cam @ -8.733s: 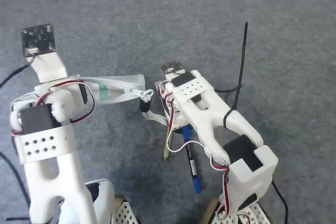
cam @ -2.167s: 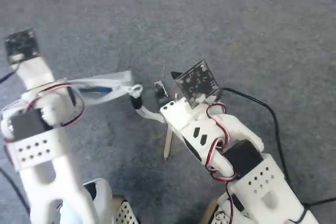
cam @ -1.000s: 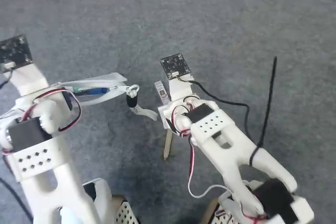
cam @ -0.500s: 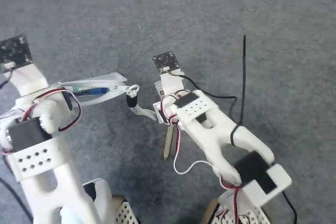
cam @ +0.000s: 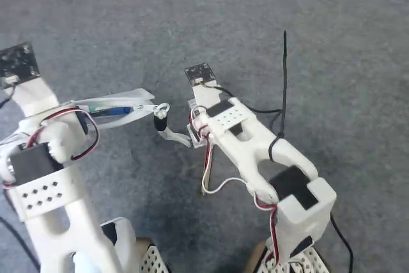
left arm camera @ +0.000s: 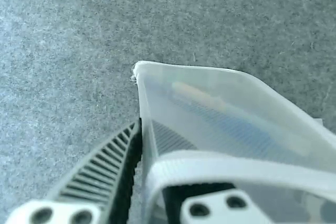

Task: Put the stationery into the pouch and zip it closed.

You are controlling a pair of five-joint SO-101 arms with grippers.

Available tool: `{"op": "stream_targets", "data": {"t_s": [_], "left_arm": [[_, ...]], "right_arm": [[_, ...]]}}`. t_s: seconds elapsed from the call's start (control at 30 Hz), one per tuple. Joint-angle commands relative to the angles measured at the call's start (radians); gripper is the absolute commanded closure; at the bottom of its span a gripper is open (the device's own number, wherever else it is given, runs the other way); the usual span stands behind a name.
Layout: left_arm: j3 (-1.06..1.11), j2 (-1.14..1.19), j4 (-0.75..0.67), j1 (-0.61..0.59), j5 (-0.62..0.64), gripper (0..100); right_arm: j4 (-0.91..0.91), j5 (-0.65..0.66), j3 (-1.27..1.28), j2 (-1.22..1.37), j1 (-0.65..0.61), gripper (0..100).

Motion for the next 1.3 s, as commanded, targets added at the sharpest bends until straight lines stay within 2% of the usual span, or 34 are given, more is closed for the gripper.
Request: {"op": "stream_targets", "data": {"t_s": [0.0, 0.03, 0.33, 0.77, 1.07, 1.27], "left_arm": [[-0.007, -0.048, -0.040, -0.006, 0.009, 99], [-0.007, -0.048, -0.040, -0.006, 0.009, 99], [-0.007, -0.048, -0.040, -0.006, 0.009, 99], [-0.016, -0.048, -0.055, 0.000, 0.014, 99], [-0.016, -0.048, -0.071, 0.135, 0.015, 99], [-0.010, -0.048, -0.074, 0.147, 0.015, 99]], "right_arm": [[0.039, -0.009, -0.087, 0.033, 0.033, 97.1], [0.039, -0.008, -0.094, 0.038, 0.033, 99.5], [0.097, -0.006, -0.098, 0.005, 0.033, 99.2], [0.312, -0.006, -0.094, -0.275, 0.033, 99.2], [0.420, -0.006, -0.092, -0.437, 0.033, 99.2], [0.495, -0.006, -0.092, -0.570, 0.024, 99.2]]}}
